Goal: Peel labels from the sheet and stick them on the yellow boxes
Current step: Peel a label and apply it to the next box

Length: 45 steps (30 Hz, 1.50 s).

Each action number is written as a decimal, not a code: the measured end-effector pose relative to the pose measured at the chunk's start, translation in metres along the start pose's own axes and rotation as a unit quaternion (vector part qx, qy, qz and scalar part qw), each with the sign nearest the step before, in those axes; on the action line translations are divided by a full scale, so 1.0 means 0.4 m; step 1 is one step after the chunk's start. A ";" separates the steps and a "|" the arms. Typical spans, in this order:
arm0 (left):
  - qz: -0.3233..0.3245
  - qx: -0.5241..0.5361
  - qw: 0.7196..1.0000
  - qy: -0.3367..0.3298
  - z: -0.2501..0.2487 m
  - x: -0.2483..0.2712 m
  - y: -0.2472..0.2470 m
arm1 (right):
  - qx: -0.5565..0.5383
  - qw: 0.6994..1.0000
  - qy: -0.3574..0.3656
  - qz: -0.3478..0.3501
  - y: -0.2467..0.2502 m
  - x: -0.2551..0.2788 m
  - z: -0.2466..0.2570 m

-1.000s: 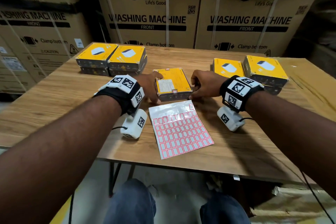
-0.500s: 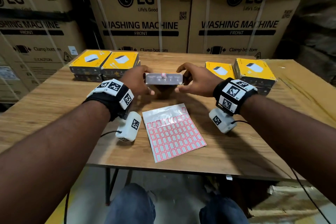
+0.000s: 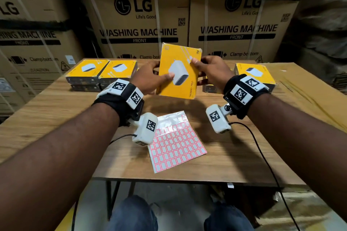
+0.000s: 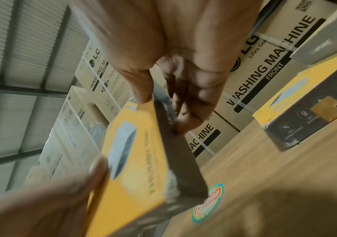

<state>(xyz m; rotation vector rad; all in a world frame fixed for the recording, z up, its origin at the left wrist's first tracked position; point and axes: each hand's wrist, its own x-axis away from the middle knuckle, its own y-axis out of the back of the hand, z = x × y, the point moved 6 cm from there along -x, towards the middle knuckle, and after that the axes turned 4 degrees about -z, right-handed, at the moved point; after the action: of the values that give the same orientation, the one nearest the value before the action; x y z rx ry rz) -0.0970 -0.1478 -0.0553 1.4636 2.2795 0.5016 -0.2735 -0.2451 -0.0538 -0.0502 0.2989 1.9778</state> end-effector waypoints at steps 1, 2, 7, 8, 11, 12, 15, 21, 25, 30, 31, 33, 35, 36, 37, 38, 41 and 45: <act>0.030 0.025 0.999 0.021 0.004 0.008 -0.018 | 0.005 1.000 -0.005 -0.020 0.019 -0.004 0.000; 0.056 0.054 0.996 0.038 0.007 0.017 -0.034 | 0.012 0.999 -0.009 -0.037 0.034 -0.008 0.000; 0.091 0.150 0.981 0.088 -0.015 0.012 -0.088 | 0.088 0.992 -0.017 -0.088 0.088 -0.019 -0.010; 0.089 0.165 0.977 0.099 -0.020 0.003 -0.096 | 0.121 0.989 -0.010 -0.082 0.091 -0.016 -0.011; 0.061 0.200 0.971 0.121 -0.034 -0.037 -0.123 | 0.240 0.970 0.025 -0.044 0.099 -0.001 -0.014; 0.045 0.209 0.968 0.128 -0.036 -0.050 -0.133 | 0.266 0.963 0.035 -0.027 0.096 0.003 -0.020; 0.008 0.239 0.960 0.147 -0.041 -0.091 -0.170 | 0.318 0.947 0.043 -0.015 0.109 -0.005 -0.048; 0.019 0.265 0.950 0.166 -0.049 -0.158 -0.278 | 0.397 0.913 0.034 -0.091 0.176 -0.023 -0.080; 0.016 0.275 0.946 0.170 -0.049 -0.189 -0.339 | 0.428 0.895 0.021 -0.125 0.208 -0.039 -0.090; -0.023 0.287 0.940 0.181 -0.049 -0.212 -0.378 | 0.516 0.844 0.012 -0.144 0.231 -0.063 -0.080; -0.025 0.283 0.942 0.181 -0.050 -0.218 -0.384 | 0.527 0.838 0.007 -0.141 0.231 -0.067 -0.078; -0.026 0.276 0.943 0.182 -0.050 -0.223 -0.393 | 0.544 0.829 0.000 -0.133 0.228 -0.072 -0.077; -0.021 0.276 0.943 0.184 -0.046 -0.227 -0.403 | 0.547 0.827 -0.001 -0.126 0.226 -0.074 -0.075; -0.018 0.276 0.943 0.185 -0.045 -0.228 -0.409 | 0.550 0.826 0.000 -0.124 0.227 -0.074 -0.073; -0.020 0.271 0.945 0.184 -0.041 -0.231 -0.412 | 0.560 0.820 0.000 -0.118 0.225 -0.074 -0.071; -0.024 0.260 0.949 0.179 -0.037 -0.234 -0.413 | 0.570 0.814 0.000 -0.111 0.222 -0.072 -0.069; -0.018 0.185 0.974 0.133 -0.028 -0.248 -0.419 | 0.584 0.806 -0.013 -0.093 0.220 -0.064 -0.071; -0.011 0.032 0.997 0.069 -0.026 -0.243 -0.414 | 0.600 0.796 -0.017 -0.076 0.218 -0.055 -0.066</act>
<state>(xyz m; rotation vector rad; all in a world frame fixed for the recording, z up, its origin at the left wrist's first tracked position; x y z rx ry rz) -0.1939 -0.3028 -0.1152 1.4739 2.4365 0.5433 -0.3456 -0.3044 -0.0593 0.7514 1.4174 1.3160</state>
